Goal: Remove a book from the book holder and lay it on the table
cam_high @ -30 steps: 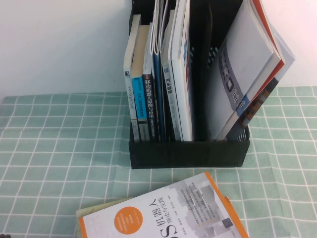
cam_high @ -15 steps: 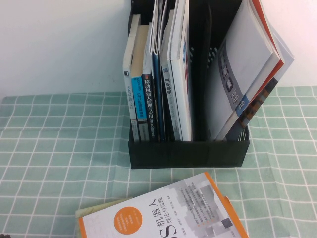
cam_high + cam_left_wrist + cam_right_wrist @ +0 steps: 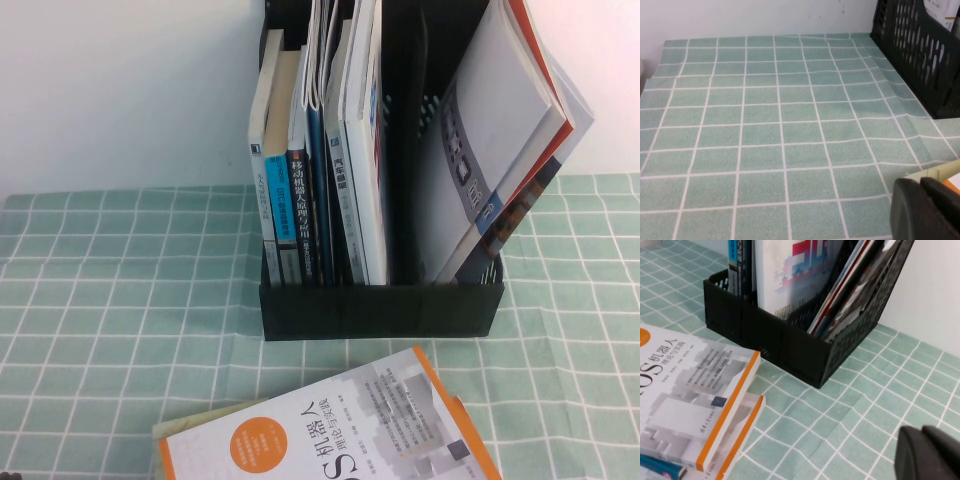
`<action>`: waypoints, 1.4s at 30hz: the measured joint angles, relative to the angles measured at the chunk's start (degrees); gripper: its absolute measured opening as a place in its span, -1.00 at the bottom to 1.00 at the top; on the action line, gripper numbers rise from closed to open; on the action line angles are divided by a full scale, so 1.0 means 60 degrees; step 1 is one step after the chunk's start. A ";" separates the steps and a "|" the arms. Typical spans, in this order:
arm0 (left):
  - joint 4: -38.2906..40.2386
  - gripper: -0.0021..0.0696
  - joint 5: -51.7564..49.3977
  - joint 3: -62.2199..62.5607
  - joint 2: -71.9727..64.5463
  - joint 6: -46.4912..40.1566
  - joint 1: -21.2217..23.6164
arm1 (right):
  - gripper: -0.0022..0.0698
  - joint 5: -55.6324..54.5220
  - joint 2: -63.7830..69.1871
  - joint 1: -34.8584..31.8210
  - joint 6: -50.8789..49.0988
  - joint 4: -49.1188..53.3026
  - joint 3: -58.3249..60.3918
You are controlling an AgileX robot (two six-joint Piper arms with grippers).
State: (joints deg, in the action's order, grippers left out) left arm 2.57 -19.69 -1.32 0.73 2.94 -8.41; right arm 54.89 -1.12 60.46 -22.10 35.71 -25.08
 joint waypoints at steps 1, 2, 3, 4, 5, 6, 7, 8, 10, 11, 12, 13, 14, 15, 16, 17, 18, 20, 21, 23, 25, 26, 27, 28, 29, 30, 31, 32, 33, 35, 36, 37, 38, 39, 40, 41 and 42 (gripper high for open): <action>0.0000 -0.95 0.0000 0.0000 0.0000 0.0000 0.0000 | -0.95 0.0000 0.0000 0.0000 0.0000 0.0000 0.0000; 0.0000 -0.95 0.0000 0.0000 0.0000 0.0000 0.0000 | -0.95 0.0000 0.0000 0.0000 0.0000 0.0000 0.0000; 0.0000 -0.95 0.0000 0.0000 0.0000 0.0000 0.0000 | -0.95 0.0000 0.0000 0.0000 0.0000 0.0000 0.0000; 0.0000 -0.95 0.0000 0.0000 0.0000 0.0000 0.0000 | -0.95 0.0000 0.0000 0.0000 0.0000 0.0024 0.0000; 0.0000 -0.95 0.0000 0.0000 0.0000 0.0000 0.0000 | -0.95 0.0000 0.0000 0.0000 0.0000 0.0122 0.0000; 0.0000 -0.95 0.0000 0.0000 0.0000 0.0000 0.0000 | -0.95 0.0000 0.0000 0.0000 0.0000 0.0317 0.0000; 0.0000 -0.95 0.0000 0.0000 0.0000 0.0000 0.0000 | -0.95 -0.0046 0.0000 0.0000 0.0000 0.0493 0.0000; 0.0000 -0.95 0.0000 0.0000 0.0000 0.0000 0.0000 | -0.95 -0.0183 0.0000 -0.0029 0.0000 0.0680 0.0000; 0.0000 -0.95 0.0000 0.0000 0.0000 0.0000 0.0000 | -0.95 -0.0467 0.0000 -0.0278 0.0135 0.0845 0.0000; 0.0000 -0.95 0.0000 0.0000 0.0000 0.0000 0.0000 | -0.95 -0.0613 0.0000 -0.0523 0.0349 0.0843 0.0000; 0.0000 -0.95 0.0000 0.0000 0.0000 0.0000 0.0000 | -0.95 -0.0769 0.0000 -0.0855 0.0661 0.0786 0.0000; 0.0000 -0.95 0.0000 0.0000 0.0000 0.0000 0.0000 | -0.95 -0.0891 0.0000 -0.1261 0.0985 0.0623 0.0000; 0.0000 -0.95 0.0000 0.0000 0.0000 0.0000 0.0000 | -0.95 -0.1061 0.0000 -0.1736 0.1459 0.0372 0.0000; 0.0000 -0.95 0.0000 0.0000 0.0000 0.0000 0.0000 | -0.95 -0.1252 0.0000 -0.2266 0.1995 0.0028 0.0000; 0.0000 -0.95 0.0000 0.0000 0.0000 0.0000 0.0000 | -0.95 -0.1429 0.0000 -0.2725 0.2591 -0.0305 0.0000; 0.0000 -0.95 0.0000 0.0000 0.0000 0.0000 0.0000 | -0.95 -0.1664 0.0000 -0.3325 0.3245 -0.0775 0.0000; 0.0000 -0.95 0.0000 0.0000 0.0000 0.0000 0.0000 | -0.95 -0.1907 0.0000 -0.3938 0.3954 -0.1298 0.0017; 0.0000 -0.95 0.0000 0.0000 0.0000 0.0000 0.0000 | -0.95 -0.2440 0.0000 -0.5044 0.5275 -0.2323 0.0097; 0.0000 -0.95 0.0000 0.0000 0.0000 0.0000 0.0000 | -0.95 -0.2769 0.0000 -0.5652 0.5999 -0.2911 0.0211; 0.0000 -0.95 0.0000 0.0000 0.0000 0.0000 0.0000 | -0.95 -0.3541 0.0000 -0.6691 0.7104 -0.3935 0.0577; 0.0000 -0.95 0.0000 0.0000 0.0000 0.0000 0.0000 | -0.95 -0.4490 0.0000 -0.7761 0.7727 -0.4499 0.1099; 0.0000 -0.95 0.0000 0.0000 0.0000 0.0000 0.0000 | -0.95 -0.4960 0.0000 -0.8273 0.7847 -0.4644 0.1418; 0.0000 -0.95 0.0000 0.0000 0.0000 0.0000 0.0000 | -0.95 -0.5341 0.0000 -0.8770 0.7900 -0.4689 0.1718; 0.0000 -0.95 0.0000 0.0000 0.0000 0.0000 0.0000 | -0.95 -0.5561 0.0000 -0.9159 0.7947 -0.4695 0.1993; 0.0000 -0.95 0.0000 0.0000 0.0000 0.0000 0.0000 | -0.95 -0.5747 0.0000 -0.9632 0.7972 -0.4721 0.2250; 0.0000 -0.95 0.0000 0.0000 0.0000 0.0000 0.0000 | -0.95 -0.5846 0.0000 -1.0077 0.7972 -0.4737 0.2497; 0.0000 -0.95 0.0000 0.0000 0.0000 0.0000 0.0000 | -0.95 -0.5920 0.0000 -1.0420 0.7972 -0.4737 0.2692; 0.0000 -0.95 0.0000 0.0000 0.0000 0.0000 0.0000 | -0.95 -0.5981 0.0000 -1.0816 0.7972 -0.4737 0.2940; 0.0000 -0.95 0.0000 0.0000 0.0000 0.0000 0.0000 | -0.95 -0.6025 0.0000 -1.1176 0.7952 -0.4737 0.3189; 0.0000 -0.95 0.0000 0.0000 0.0000 0.0000 0.0000 | -0.95 -0.6134 0.0000 -1.1685 0.7940 -0.4737 0.3652; 0.0000 -0.95 0.0000 0.0000 0.0000 0.0000 0.0000 | -0.95 -0.6151 0.0000 -1.1796 0.7916 -0.4737 0.3908; 0.0000 -0.95 0.0000 0.0000 0.0000 0.0000 0.0000 | -0.95 -0.6151 0.0000 -1.1840 0.7837 -0.4741 0.4138; 0.0000 -0.95 0.0000 0.0000 0.0000 0.0000 0.0000 | -0.95 -0.6151 0.0000 -1.1856 0.7660 -0.4741 0.4308; 0.0000 -0.95 0.0000 0.0000 0.0000 0.0000 0.0000 | -0.95 -0.6151 0.0000 -1.1864 0.7360 -0.4741 0.4406; 0.0000 -0.95 0.0000 0.0000 0.0000 0.0000 0.0000 | -0.95 -0.6151 0.0000 -1.1881 0.7069 -0.4741 0.4429; 0.0000 -0.95 0.0000 0.0000 0.0000 0.0000 0.0000 | -0.95 -0.6151 0.0000 -1.1881 0.6684 -0.4741 0.4444; 0.0000 -0.95 0.0000 0.0000 0.0000 0.0000 0.0000 | -0.95 -0.6151 0.0000 -1.1881 0.6325 -0.4741 0.4444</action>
State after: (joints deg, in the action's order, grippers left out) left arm 2.57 -19.69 -1.32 0.73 2.94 -8.41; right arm 17.99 -1.12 -10.82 15.85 7.26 1.59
